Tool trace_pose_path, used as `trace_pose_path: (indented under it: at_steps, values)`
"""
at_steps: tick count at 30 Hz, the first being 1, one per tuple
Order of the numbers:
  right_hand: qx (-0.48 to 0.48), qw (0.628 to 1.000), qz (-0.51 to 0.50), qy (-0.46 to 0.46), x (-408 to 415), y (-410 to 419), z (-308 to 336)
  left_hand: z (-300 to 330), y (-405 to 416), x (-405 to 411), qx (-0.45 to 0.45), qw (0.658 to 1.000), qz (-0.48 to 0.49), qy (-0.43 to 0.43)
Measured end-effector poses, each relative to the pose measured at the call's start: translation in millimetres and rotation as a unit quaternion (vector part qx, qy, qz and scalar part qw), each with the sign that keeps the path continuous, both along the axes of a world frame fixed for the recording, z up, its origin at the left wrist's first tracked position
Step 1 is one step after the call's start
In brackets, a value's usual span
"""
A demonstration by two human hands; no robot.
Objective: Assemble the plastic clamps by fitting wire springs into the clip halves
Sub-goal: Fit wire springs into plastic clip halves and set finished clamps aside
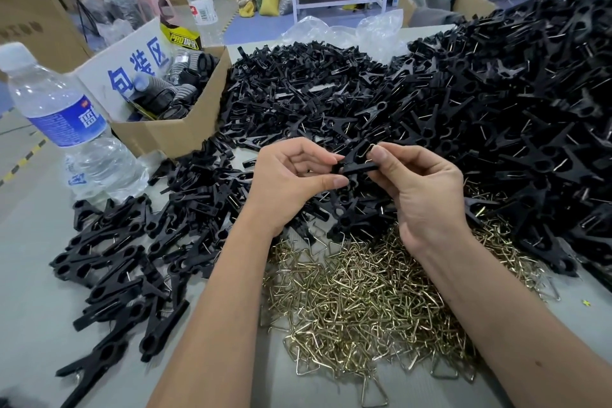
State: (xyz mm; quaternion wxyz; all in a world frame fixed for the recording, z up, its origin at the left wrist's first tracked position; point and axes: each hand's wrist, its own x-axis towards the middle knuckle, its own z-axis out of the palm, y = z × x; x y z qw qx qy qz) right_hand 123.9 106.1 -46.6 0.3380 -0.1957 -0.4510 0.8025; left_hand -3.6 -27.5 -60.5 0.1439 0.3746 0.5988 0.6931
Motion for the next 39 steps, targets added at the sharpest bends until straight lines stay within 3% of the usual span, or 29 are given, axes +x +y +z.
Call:
trace_pose_path:
  at_steps: [10,19,26,33,39]
  values:
    - [0.074,0.997,0.004,0.022,-0.2,-0.3,-2.3,1.1,-1.5,0.0,-0.005,1.000,0.003,-0.018]
    - [0.158,0.982,0.096,0.034,0.6,1.7,-8.0,1.1,-9.1,-6.0,-0.002,0.999,0.009,-0.031]
    - [-0.026,0.984,0.175,0.009,0.2,8.7,-6.4,7.6,-12.4,-4.3,0.004,1.000,-0.017,-0.026]
    - [-0.127,0.902,0.411,-0.029,6.5,19.6,-1.6,11.0,-12.8,-1.5,0.012,0.996,-0.077,-0.039]
    - [-0.198,0.873,0.445,0.003,6.7,21.4,-2.4,10.2,-13.5,-1.9,0.009,0.996,-0.063,-0.066]
